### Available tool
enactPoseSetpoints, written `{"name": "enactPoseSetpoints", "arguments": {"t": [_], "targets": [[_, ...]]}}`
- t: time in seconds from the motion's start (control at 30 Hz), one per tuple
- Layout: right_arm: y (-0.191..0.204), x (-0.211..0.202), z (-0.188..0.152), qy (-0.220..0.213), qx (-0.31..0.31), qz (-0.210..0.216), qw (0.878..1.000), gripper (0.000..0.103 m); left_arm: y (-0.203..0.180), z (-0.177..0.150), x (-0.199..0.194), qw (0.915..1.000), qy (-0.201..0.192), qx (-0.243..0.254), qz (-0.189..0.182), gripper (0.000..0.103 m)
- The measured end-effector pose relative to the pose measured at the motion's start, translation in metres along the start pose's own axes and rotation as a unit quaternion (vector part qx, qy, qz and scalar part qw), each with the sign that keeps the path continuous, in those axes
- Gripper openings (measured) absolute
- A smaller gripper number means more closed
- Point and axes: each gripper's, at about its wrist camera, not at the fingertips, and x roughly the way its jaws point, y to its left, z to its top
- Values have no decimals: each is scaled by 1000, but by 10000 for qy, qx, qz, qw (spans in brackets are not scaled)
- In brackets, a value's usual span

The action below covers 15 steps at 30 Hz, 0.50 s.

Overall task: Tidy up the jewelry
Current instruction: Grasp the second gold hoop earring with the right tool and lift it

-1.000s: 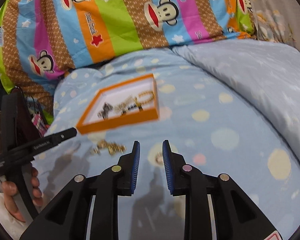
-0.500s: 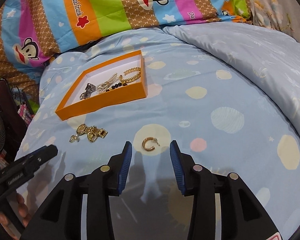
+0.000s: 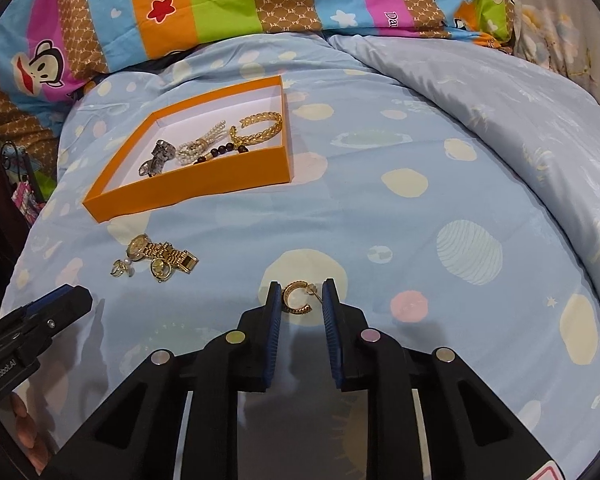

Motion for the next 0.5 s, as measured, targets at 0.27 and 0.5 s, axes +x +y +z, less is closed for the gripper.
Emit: {"name": "enactPoseSetpoints", "arguments": {"t": [0.27,0.5], "targets": [[-4,-10,-3,-168,125,100,9997,19,-2,0,0,10000,25,48,-10,45],[-5,-25,-15,-288,204,209,9992,19,-30,8,4,9993,42,187,-329,45]]}}
